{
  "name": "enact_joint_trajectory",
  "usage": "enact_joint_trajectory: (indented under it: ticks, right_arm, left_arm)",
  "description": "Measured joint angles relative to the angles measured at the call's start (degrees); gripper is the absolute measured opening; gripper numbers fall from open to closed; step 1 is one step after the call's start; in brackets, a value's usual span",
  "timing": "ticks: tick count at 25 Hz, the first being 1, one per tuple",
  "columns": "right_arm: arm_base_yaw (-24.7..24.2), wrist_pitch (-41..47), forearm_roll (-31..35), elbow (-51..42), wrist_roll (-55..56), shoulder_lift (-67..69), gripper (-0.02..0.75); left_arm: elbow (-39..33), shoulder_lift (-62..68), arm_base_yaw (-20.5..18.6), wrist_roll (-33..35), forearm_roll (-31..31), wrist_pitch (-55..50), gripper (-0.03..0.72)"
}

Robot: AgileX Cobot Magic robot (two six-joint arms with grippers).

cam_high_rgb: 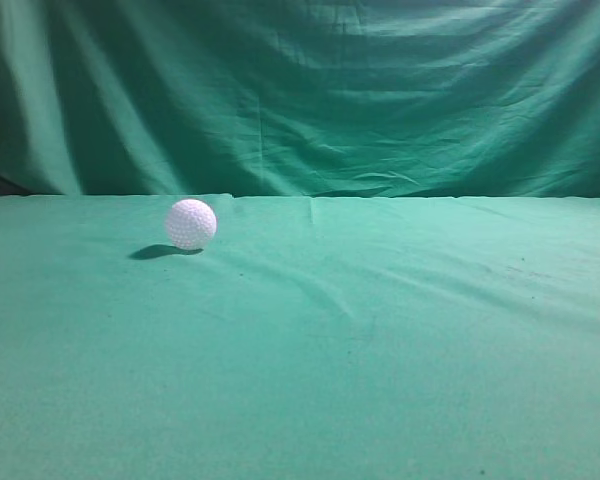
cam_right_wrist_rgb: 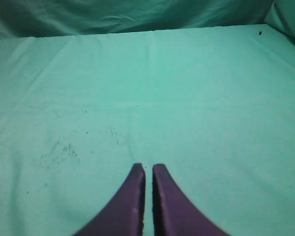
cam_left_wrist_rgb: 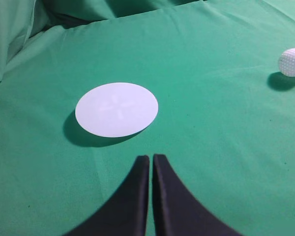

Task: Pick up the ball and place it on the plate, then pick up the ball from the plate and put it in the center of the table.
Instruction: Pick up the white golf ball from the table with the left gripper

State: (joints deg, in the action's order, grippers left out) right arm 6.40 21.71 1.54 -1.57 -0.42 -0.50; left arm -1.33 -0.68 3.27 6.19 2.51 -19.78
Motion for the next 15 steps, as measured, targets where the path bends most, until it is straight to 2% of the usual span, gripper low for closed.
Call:
enact_joint_trajectory:
  ticks: [15]
  right_arm:
    - [0.00,0.00,0.00,0.00,0.00,0.00,0.000]
  left_arm:
    - [0.00,0.00,0.00,0.00,0.00,0.00,0.000]
